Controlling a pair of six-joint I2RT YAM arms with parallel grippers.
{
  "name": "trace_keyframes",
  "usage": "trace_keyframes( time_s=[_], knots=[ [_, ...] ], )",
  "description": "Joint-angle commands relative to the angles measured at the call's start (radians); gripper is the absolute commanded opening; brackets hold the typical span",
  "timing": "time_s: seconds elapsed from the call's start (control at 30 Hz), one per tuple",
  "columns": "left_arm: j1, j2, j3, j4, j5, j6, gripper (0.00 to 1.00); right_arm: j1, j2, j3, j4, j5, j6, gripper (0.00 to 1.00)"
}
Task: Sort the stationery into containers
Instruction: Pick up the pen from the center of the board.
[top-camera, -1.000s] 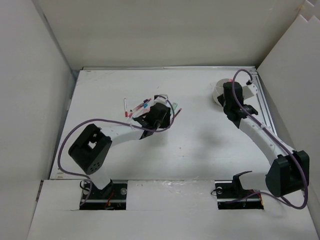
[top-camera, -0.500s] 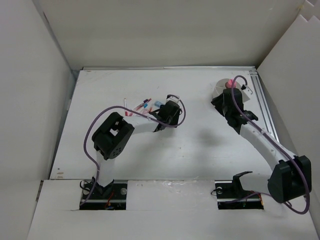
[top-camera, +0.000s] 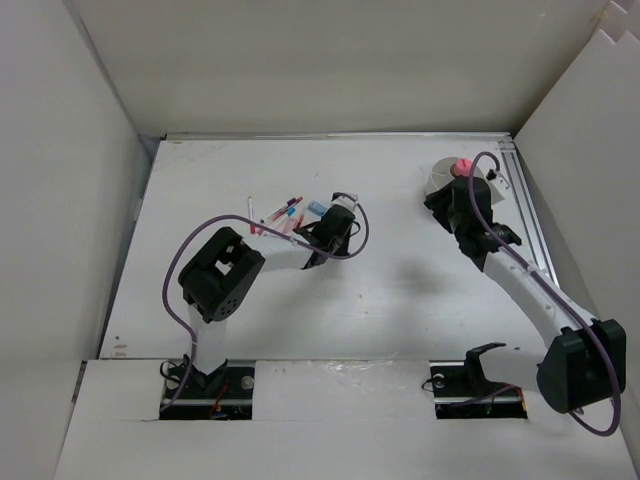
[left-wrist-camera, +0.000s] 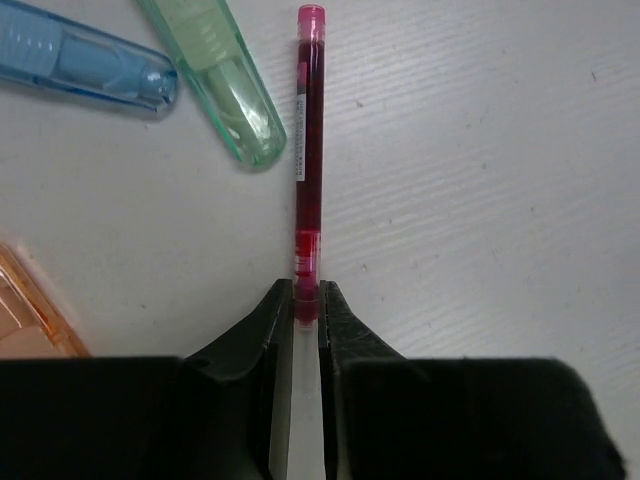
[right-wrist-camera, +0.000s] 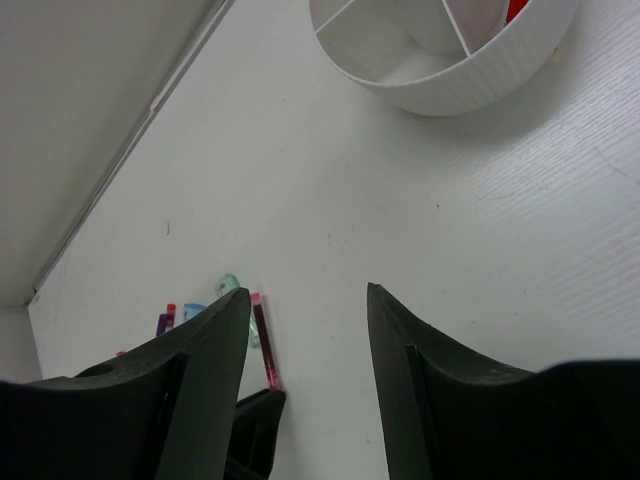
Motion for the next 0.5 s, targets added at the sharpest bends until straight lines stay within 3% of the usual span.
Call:
trace_keyframes(
  time_s=[0.0, 0.23, 0.47],
  knots=[
    [-0.010, -0.077, -0.080, -0.020, 0.066, -0.009, 0.00, -0.008, -0.040, 0.012, 0.033, -0.016, -0.010, 0.57],
    [-0.010, -0.276, -0.184, 0.043, 0.201, -0.020, 0.00, -0.008, -0.097, 0.012, -0.001, -0.036, -0.021, 0.70],
    [-0.010, -0.448, -0.218, 0.093, 0.322, -0.041, 0.00, 0.043, -0.108, 0.012, -0.010, -0.188, -0.042, 0.77]
  ],
)
